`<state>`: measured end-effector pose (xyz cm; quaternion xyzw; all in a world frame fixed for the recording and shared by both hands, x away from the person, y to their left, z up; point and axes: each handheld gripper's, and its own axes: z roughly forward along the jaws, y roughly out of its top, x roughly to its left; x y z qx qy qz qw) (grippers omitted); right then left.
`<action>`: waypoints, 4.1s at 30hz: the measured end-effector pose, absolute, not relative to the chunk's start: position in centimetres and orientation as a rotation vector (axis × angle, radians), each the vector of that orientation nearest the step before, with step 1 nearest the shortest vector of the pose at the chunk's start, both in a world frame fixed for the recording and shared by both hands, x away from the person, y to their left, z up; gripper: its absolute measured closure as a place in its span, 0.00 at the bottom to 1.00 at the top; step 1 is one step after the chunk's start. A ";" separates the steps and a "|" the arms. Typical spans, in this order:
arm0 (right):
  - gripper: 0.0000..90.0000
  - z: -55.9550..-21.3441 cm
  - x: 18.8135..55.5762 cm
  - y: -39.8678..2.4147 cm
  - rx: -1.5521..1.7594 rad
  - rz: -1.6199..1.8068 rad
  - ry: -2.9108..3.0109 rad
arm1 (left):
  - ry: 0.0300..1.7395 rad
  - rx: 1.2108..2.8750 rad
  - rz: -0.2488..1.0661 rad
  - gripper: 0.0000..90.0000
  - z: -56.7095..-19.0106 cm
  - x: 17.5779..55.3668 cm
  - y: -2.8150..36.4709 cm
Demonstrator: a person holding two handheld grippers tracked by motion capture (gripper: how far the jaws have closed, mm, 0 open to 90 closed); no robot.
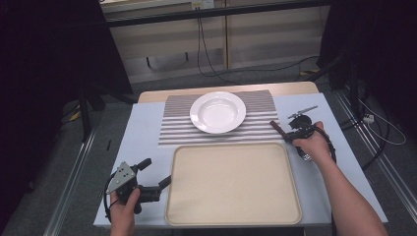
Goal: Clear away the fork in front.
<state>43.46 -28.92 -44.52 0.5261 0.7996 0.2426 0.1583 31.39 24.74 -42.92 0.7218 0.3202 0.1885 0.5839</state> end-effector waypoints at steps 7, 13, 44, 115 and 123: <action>0.87 -43.3 43.1 -29.2 1.478 0.757 2.257 | 0.739 1.684 0.444 0.02 -42.9 31.2 24.9; 0.87 -40.7 41.9 -29.2 1.425 0.855 2.216 | 0.744 1.670 0.428 0.02 -42.8 31.2 24.7; 0.86 -44.6 43.5 -28.3 1.479 0.764 2.270 | 0.746 1.666 0.423 0.02 -42.9 31.2 24.8; 0.87 -40.8 33.3 -26.4 1.285 1.661 1.890 | 0.755 1.679 0.410 0.02 -41.7 31.9 23.2; 0.87 -40.7 32.8 -24.1 1.196 1.691 1.901 | 0.719 1.705 0.379 0.02 -40.4 32.5 21.4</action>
